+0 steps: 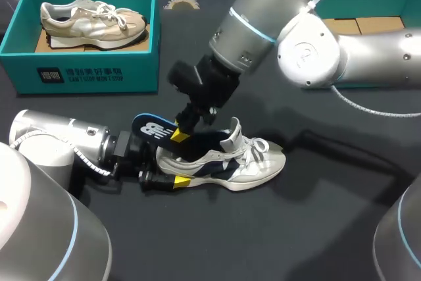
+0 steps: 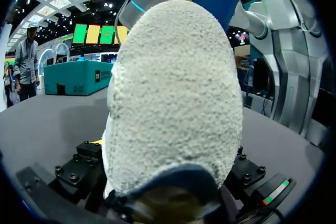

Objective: Take the shoe out of the shoebox, open the shoe tongue, remove and reinsert the insole, then place the shoe into the shoebox

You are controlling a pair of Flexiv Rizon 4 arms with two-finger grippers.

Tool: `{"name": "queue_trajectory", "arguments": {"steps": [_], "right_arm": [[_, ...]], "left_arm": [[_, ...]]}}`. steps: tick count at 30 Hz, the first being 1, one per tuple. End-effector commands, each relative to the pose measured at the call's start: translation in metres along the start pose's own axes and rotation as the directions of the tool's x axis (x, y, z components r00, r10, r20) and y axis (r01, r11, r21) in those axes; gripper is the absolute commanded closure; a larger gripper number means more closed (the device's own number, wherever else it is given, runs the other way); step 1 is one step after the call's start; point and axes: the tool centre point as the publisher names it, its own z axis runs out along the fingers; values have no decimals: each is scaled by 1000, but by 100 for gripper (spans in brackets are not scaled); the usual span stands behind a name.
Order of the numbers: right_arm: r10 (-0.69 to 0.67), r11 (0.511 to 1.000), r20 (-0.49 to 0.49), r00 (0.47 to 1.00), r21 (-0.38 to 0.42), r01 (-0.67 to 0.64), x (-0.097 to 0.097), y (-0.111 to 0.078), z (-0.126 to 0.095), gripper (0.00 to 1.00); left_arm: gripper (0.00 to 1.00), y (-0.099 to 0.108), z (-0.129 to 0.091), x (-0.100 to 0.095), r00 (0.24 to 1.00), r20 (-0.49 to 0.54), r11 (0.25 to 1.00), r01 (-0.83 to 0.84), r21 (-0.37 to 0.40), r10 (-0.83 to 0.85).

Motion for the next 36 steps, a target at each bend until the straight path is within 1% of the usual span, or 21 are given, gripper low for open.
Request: {"name": "queue_trajectory", "arguments": {"steps": [1, 3, 4, 7, 9, 12, 14, 15, 27, 28, 29, 30, 32, 34, 35, 36], "right_arm": [[1, 1000, 70, 998, 6, -1, 8, 0, -5, 100], [1, 1000, 70, 998, 6, -1, 8, 0, -5, 100], [-32, 998, 62, 998, -61, 36, 11, 7, -10, 100], [-103, 983, 82, 991, -144, 114, 15, 25, -27, 100], [-151, 967, 86, 985, -193, 166, 17, 34, -39, 100], [-224, 921, 61, 973, -314, 231, 22, 48, -58, 100], [-263, 879, 19, 965, -408, 247, 27, 58, -74, 100], [-288, 866, 14, 958, -424, 266, 29, 61, -78, 100], [-288, 866, 14, 958, -424, 266, 29, 61, -78, 100], [-293, 850, 18, 956, -453, 269, 30, 60, -82, 100], [-292, 842, 24, 956, -467, 269, 32, 59, -89, 100], [-292, 825, 28, 956, -499, 266, 35, 59, -98, 100], [-299, 804, 30, 954, -531, 268, 40, 57, -116, 100], [-313, 793, 26, 949, -542, 277, 47, 54, -131, 100], [-347, 762, 6, 938, -581, 285, 51, 53, -139, 100], [-351, 760, 3, 936, -584, 287, 55, 53, -147, 100]], "left_arm": [[100, 2, 1, -1, 1000, -1, 1000, 1, -1, -1], [100, 2, 1, -1, 1000, -1, 1000, 1, -1, -1], [100, 2, 1, -1, 1000, -1, 1000, 1, -1, -1], [100, 2, 1, -1, 1000, -1, 1000, 1, -1, -1], [100, 2, 1, -1, 1000, -1, 1000, 1, -1, -1], [100, 2, 1, -1, 1000, -1, 1000, 1, -1, -1], [100, 2, 1, -1, 1000, -1, 1000, 1, -1, -1], [100, 2, 1, -1, 1000, -1, 1000, 1, -1, -1], [100, 2, 1, -1, 1000, -1, 1000, 1, -1, -1], [100, 2, 1, -1, 1000, -1, 1000, 1, -1, -1], [100, 2, 1, -1, 1000, -1, 1000, 1, -1, -1], [100, 2, 1, -1, 1000, -1, 1000, 1, -1, -1], [100, 2, 1, -1, 1000, -1, 1000, 1, -1, -1], [100, 2, 1, -1, 1000, -1, 1000, 1, -1, -1], [100, 2, 1, -1, 1000, -1, 1000, 1, -1, -1], [100, 2, 1, -1, 1000, -1, 1000, 1, -1, -1]]}}
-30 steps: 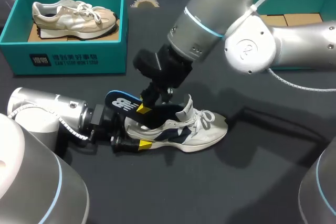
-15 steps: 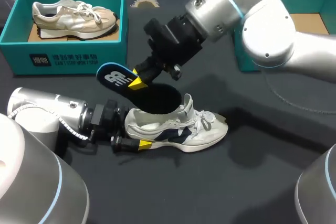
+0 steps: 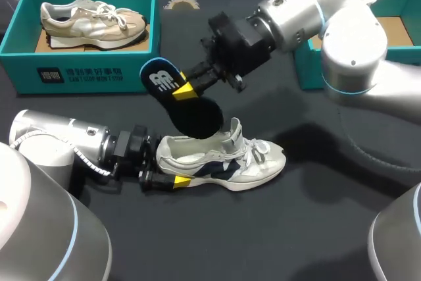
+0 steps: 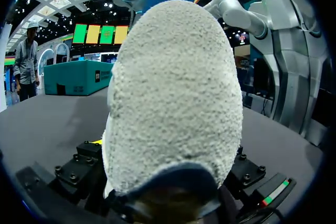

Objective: Take the shoe out of the shoebox, open the shoe tongue, remove and reinsert the insole, then place the shoe into the shoebox

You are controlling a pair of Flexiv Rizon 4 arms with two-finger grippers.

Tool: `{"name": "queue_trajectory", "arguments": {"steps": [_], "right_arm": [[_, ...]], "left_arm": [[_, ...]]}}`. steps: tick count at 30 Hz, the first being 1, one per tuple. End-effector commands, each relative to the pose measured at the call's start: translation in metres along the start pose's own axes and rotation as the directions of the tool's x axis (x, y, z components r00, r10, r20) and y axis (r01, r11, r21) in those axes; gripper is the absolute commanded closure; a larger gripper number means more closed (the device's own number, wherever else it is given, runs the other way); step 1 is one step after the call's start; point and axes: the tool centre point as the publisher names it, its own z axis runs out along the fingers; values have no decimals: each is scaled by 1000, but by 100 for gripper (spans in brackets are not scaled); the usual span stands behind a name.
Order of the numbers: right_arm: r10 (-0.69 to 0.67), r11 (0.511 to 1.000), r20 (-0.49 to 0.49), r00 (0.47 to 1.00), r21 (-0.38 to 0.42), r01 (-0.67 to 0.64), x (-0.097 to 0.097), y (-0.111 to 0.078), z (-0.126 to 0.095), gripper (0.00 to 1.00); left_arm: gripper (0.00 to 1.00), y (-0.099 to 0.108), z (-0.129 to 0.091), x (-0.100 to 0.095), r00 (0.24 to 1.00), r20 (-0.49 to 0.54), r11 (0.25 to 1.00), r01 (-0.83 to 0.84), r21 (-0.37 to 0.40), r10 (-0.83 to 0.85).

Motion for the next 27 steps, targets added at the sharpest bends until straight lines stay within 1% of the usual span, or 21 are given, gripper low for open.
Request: {"name": "queue_trajectory", "arguments": {"steps": [1, 16, 17, 19, 21, 25, 27], "right_arm": [[-32, 997, -33, 999, -73, 30, 27, 15, -42, 100], [-32, 997, -33, 999, -73, 30, 27, 15, -42, 100], [-19, 996, -22, 1000, -87, 17, 29, 17, -46, 100], [3, 996, 5, 1000, -90, -3, 36, 20, -57, 100], [32, 993, 27, 999, -115, -29, 44, 20, -64, 100], [88, 986, 67, 994, -148, -77, 60, 21, -70, 100], [104, 980, 74, 992, -180, -89, 68, 22, -71, 100]], "left_arm": [[100, 2, 1, -1, 1000, -1, 1000, 1, -1, -1], [100, 2, 1, -1, 1000, -1, 1000, 1, -1, -1], [100, 2, 1, -1, 1000, -1, 1000, 1, -1, -1], [100, 2, 1, -1, 1000, -1, 1000, 1, -1, -1], [100, 2, 1, -1, 1000, -1, 1000, 1, -1, -1], [100, 2, 1, -1, 1000, -1, 1000, 1, -1, -1], [100, 2, 1, -1, 1000, -1, 1000, 1, -1, -1]]}}
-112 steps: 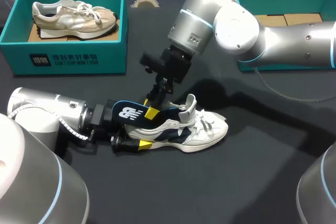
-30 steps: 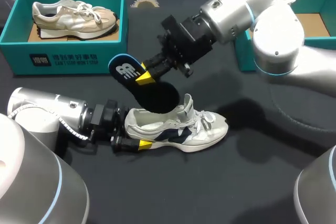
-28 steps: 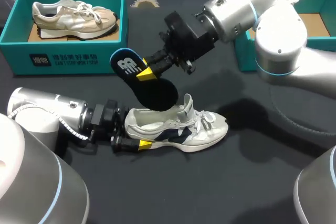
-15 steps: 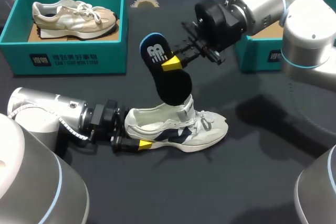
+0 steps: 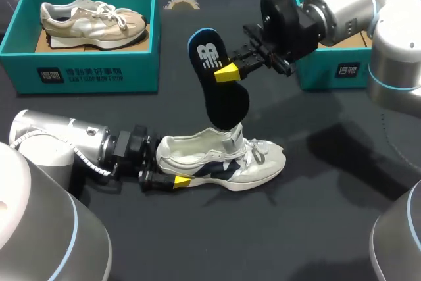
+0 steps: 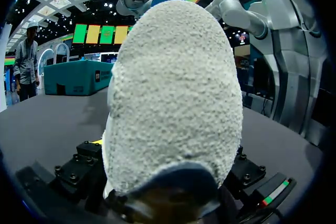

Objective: Take the shoe out of the shoebox, open the shoe tongue, remove and reinsert the insole, then place the shoe into the shoebox

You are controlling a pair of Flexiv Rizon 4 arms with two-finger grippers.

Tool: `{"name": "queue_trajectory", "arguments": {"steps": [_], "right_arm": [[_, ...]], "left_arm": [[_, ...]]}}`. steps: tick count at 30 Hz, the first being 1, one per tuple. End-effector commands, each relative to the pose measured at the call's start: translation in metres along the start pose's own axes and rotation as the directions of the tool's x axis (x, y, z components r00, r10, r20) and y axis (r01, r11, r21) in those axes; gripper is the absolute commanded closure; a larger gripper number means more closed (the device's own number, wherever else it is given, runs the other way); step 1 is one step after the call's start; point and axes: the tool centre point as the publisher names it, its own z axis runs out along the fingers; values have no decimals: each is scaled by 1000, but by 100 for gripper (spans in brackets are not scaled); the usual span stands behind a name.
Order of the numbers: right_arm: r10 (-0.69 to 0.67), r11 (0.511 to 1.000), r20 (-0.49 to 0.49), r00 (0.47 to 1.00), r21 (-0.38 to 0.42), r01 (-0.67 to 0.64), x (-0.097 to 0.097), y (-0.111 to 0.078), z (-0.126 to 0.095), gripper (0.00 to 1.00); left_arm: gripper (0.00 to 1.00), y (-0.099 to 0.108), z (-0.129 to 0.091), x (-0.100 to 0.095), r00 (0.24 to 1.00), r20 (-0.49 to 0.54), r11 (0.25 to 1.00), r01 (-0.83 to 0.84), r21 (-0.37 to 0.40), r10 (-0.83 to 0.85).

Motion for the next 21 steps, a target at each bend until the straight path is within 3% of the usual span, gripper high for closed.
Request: {"name": "queue_trajectory", "arguments": {"steps": [1, 7, 12, 21], "right_arm": [[22, 999, 89, 996, -42, -18, 32, -5, -5, 100], [58, 997, 142, 988, -64, -49, 55, 9, -9, 100], [171, 981, 183, 968, -128, -149, 71, 13, -13, 100], [171, 981, 183, 968, -128, -149, 71, 13, -13, 100]], "left_arm": [[100, 2, 1, -1, 1000, -1, 1000, 1, 0, -1], [100, 2, 1, -1, 1000, -1, 1000, 1, 0, -1], [100, 2, 1, -1, 1000, -1, 1000, 1, 0, -1], [100, 2, 1, -1, 1000, -1, 1000, 1, 0, -1]]}}
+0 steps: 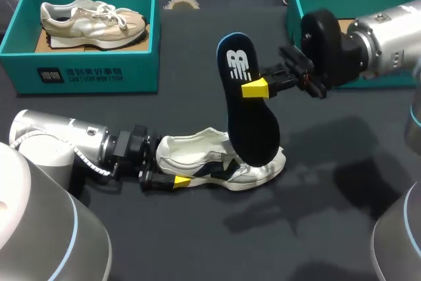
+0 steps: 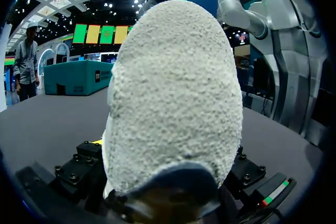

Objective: Take the shoe out of the shoebox, open the shoe tongue, remove and reinsert the insole, then place the shoe into the shoebox

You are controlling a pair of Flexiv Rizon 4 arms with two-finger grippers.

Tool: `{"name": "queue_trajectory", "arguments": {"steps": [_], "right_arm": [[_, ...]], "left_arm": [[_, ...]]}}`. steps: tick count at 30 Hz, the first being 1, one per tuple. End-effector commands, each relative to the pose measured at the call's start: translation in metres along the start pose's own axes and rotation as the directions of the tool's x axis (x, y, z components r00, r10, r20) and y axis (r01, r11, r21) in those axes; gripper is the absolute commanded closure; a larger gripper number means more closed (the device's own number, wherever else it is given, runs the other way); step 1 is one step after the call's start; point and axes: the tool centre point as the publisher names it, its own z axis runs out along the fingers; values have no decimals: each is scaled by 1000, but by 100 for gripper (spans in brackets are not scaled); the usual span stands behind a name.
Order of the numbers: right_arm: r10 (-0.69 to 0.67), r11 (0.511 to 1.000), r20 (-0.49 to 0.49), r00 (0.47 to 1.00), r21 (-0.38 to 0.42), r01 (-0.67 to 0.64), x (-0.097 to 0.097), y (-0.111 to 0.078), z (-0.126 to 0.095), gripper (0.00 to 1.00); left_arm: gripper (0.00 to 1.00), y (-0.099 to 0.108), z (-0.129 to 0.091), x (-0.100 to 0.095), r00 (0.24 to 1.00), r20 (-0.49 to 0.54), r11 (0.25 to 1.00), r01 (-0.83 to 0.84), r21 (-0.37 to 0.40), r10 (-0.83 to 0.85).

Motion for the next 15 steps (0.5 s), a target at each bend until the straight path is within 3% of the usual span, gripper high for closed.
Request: {"name": "queue_trajectory", "arguments": {"steps": [1, 6, 8, 15], "right_arm": [[0, 1000, 68, 998, -1, 0, 6, -1, 0, 100], [9, 1000, 68, 998, -2, -9, 10, -6, 0, 100], [39, 997, 81, 996, -65, -34, 18, -17, -2, 100], [115, 987, 165, 980, -132, -94, 42, -36, -10, 100]], "left_arm": [[100, 2, 1, -1, 1000, -1, 1000, 1, 0, -1], [100, 2, 1, -1, 1000, -1, 1000, 1, 0, -1], [100, 2, 1, -1, 1000, -1, 1000, 1, 0, -1], [100, 2, 1, -1, 1000, -1, 1000, 1, 0, -1]]}}
